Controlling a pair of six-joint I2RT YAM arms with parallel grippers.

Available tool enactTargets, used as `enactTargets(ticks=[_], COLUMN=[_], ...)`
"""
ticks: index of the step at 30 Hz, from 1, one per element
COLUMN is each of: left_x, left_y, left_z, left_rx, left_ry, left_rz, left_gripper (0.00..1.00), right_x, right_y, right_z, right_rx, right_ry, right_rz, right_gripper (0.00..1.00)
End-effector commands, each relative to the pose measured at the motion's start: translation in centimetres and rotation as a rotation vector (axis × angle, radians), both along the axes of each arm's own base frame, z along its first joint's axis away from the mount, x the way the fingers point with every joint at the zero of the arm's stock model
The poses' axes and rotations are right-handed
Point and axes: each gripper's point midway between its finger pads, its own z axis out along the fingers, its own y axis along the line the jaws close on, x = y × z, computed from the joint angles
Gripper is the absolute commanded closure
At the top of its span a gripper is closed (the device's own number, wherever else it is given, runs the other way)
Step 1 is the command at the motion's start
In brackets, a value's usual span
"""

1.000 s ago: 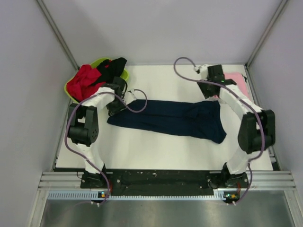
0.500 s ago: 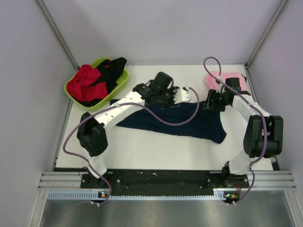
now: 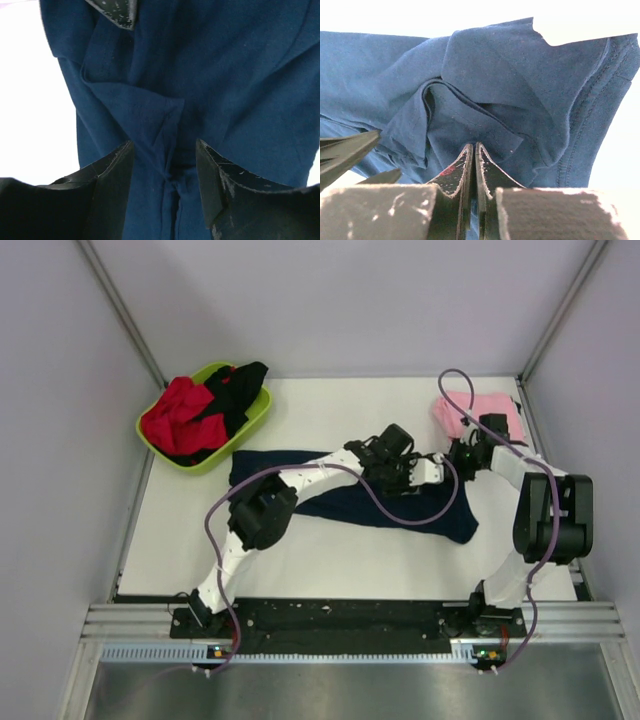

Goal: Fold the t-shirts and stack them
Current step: Fold the other side of the tshirt into a rectangle

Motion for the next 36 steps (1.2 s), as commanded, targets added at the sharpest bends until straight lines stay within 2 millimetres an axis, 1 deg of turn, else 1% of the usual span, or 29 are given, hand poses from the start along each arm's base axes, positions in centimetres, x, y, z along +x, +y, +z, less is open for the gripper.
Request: enactTargets(ticks=[1, 4, 5, 7, 8, 11, 13, 14, 15, 19, 20, 22, 24, 27, 29, 31, 32, 34, 36], left_x=[2.5, 3.1, 3.2, 3.2, 3.1, 2.4, 2.4, 2.6, 2.7, 3.8, 4.3, 5.1, 5.5, 6.3, 7.0, 8.2, 8.7, 9.3, 8.8], left_y=[-3.3, -3.4, -3.4, -3.5, -3.6, -3.7, -3.8, -3.7, -3.7, -2.7, -2.4, -1.9, -1.8, -1.1, -0.4, 0.6, 0.9, 1.4, 1.3], left_z=[2.3, 1.4, 1.0, 0.9, 1.0, 1.0, 1.2, 1.3, 1.6, 3.3, 3.7, 4.1, 3.9, 2.8, 2.2, 1.9, 1.9, 1.6, 1.1], left_rx=[-0.098, -0.074, -0.067, -0.07, -0.074, -0.069, -0.076, -0.077, -0.08, -0.125, -0.142, -0.177, -0.19, -0.18, -0.171, -0.167, -0.169, -0.162, -0.15], left_ry=[-0.125, -0.164, -0.169, -0.168, -0.16, -0.126, -0.118, -0.116, -0.114, -0.032, -0.015, 0.023, 0.041, 0.035, 0.024, -0.012, -0.024, -0.043, -0.032], left_rz=[0.052, 0.06, 0.067, 0.072, 0.074, 0.053, 0.057, 0.069, 0.085, 0.186, 0.218, 0.267, 0.292, 0.362, 0.418, 0.497, 0.521, 0.551, 0.532], left_gripper=[0.43, 0.46, 0.5, 0.64, 0.67, 0.69, 0.84, 0.94, 1.0, 1.0, 1.0, 1.0, 1.0, 1.0, 1.0, 1.0, 1.0, 1.0, 1.0], right_x=[1.2, 1.2, 1.3, 1.2, 1.1, 1.1, 1.1, 1.2, 1.3, 2.0, 2.3, 2.7, 2.9, 3.1, 3.4, 3.5, 4.5, 4.7, 4.8], right_y=[-0.3, -0.4, -0.3, -0.2, -0.2, -0.4, -0.5, -0.6, -0.8, -1.3, -1.3, -1.4, -1.8, -1.6, -1.3, -1.4, -1.5, -1.5, -1.6], right_z=[0.9, 1.1, 1.1, 1.1, 1.0, 1.0, 1.1, 1.1, 1.3, 3.2, 4.0, 4.3, 4.1, 3.8, 4.1, 4.1, 5.1, 5.3, 4.9], right_rx=[0.007, 0.003, 0.004, 0.009, 0.008, -0.002, -0.009, -0.017, -0.025, -0.074, -0.082, -0.093, -0.123, -0.127, -0.114, -0.123, -0.134, -0.14, -0.151], right_ry=[-0.074, -0.085, -0.086, -0.085, -0.083, -0.087, -0.09, -0.094, -0.1, -0.212, -0.262, -0.323, -0.352, -0.371, -0.398, -0.427, -0.498, -0.541, -0.529], right_rz=[-0.005, 0.003, 0.005, 0.01, 0.011, 0.01, 0.009, 0.006, 0.005, 0.03, 0.033, 0.04, 0.042, 0.07, 0.08, 0.085, 0.082, 0.088, 0.083], right_gripper=[0.99, 1.0, 1.0, 1.0, 1.0, 1.0, 1.0, 1.0, 1.0, 1.0, 1.0, 1.0, 1.0, 1.0, 1.0, 1.0, 1.0, 1.0, 1.0])
